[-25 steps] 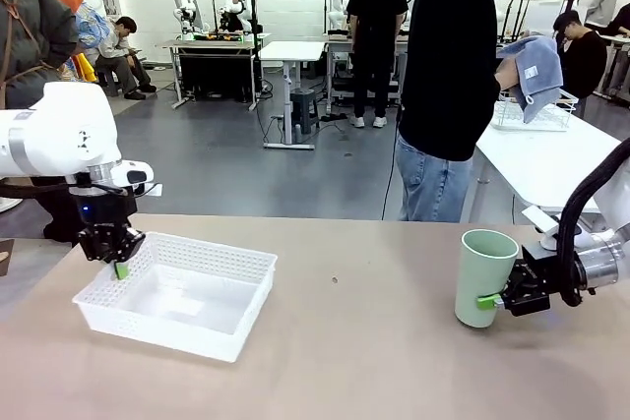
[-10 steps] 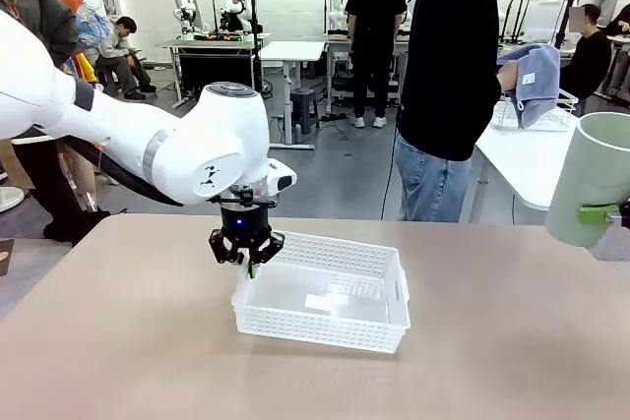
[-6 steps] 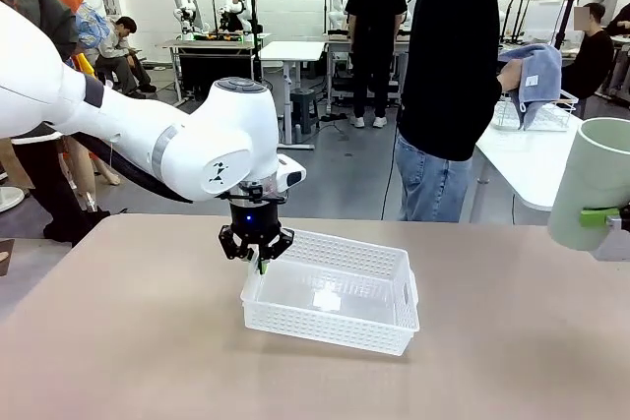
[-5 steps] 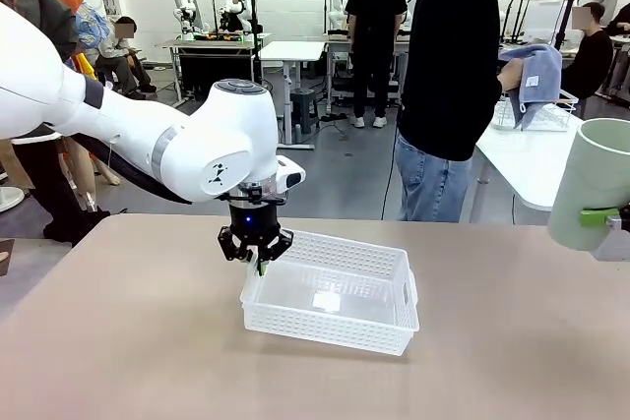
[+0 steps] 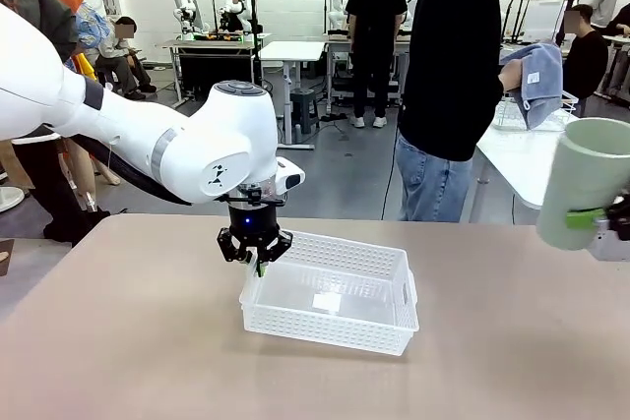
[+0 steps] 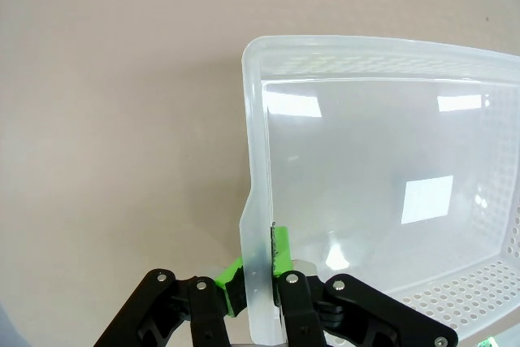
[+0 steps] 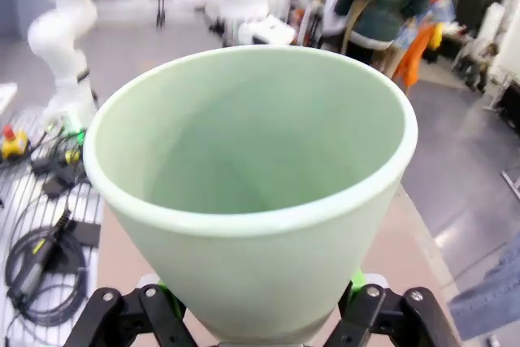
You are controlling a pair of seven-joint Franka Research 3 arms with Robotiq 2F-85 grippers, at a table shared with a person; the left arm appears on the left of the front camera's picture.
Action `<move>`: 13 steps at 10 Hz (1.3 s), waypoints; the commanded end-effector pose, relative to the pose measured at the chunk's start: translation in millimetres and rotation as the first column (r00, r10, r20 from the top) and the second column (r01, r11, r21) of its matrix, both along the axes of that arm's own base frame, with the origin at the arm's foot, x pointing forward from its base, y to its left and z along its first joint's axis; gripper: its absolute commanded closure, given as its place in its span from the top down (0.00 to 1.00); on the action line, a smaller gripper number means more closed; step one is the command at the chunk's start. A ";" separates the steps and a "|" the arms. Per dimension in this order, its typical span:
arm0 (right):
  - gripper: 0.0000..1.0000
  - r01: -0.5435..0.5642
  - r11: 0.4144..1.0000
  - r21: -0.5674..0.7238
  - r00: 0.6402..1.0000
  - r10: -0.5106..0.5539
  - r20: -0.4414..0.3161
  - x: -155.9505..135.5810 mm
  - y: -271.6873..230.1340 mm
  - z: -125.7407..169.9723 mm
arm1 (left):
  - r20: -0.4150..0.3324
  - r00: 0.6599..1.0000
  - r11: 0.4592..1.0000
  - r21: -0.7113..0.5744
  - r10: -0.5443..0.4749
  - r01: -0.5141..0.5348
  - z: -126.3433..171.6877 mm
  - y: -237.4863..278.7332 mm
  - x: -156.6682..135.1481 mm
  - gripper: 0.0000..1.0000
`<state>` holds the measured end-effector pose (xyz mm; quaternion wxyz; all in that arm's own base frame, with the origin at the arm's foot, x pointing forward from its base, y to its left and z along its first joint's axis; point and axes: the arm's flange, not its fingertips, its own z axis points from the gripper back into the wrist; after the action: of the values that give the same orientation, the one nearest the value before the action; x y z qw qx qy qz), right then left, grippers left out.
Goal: Clean and organize the cups into the basket.
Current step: Pick up the Organizing basket and move it to the center of the table, then pick up the Reusable plastic cup from the right side of the table and place it inside the Organizing basket.
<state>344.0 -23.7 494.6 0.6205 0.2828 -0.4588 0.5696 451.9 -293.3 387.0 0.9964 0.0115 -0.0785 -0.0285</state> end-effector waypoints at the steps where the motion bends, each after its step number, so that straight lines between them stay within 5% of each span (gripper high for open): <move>1: 0.82 -0.041 0.975 -0.217 0.999 0.035 -0.032 21.1 83.6 23.3 | -0.001 1.000 1.000 0.002 0.001 -0.001 0.1 0.7 0.0 0.00; 4: 0.82 -0.047 0.838 -0.543 0.999 0.047 -0.014 40.9 191.0 22.7 | -0.001 1.000 1.000 0.002 0.001 -0.001 0.1 0.7 0.0 0.00; 7: 0.82 -0.060 0.626 -0.777 0.998 0.018 -0.062 53.8 276.5 -38.8 | -0.001 1.000 1.000 0.002 0.001 -0.001 0.1 0.7 0.0 0.00; 10: 0.82 -0.114 0.613 -0.782 0.993 0.036 -0.116 57.4 314.8 -69.8 | -0.001 1.000 1.000 0.002 0.001 -0.001 0.1 0.7 0.0 0.00; 12: 0.82 -0.128 0.703 -0.700 0.991 0.071 -0.110 58.1 313.9 -62.8 | -0.001 1.000 1.000 0.002 0.001 -0.001 0.1 0.7 0.0 0.00; 13: 0.82 -0.117 0.601 -0.791 0.993 0.049 -0.109 51.3 313.7 -86.4 | -0.001 1.000 1.000 0.002 0.001 -0.001 0.1 0.7 0.0 0.00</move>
<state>400.9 296.3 418.4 0.6724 0.0372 -0.1363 0.7266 452.4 -292.4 386.7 0.9965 0.0117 -0.0782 -0.0276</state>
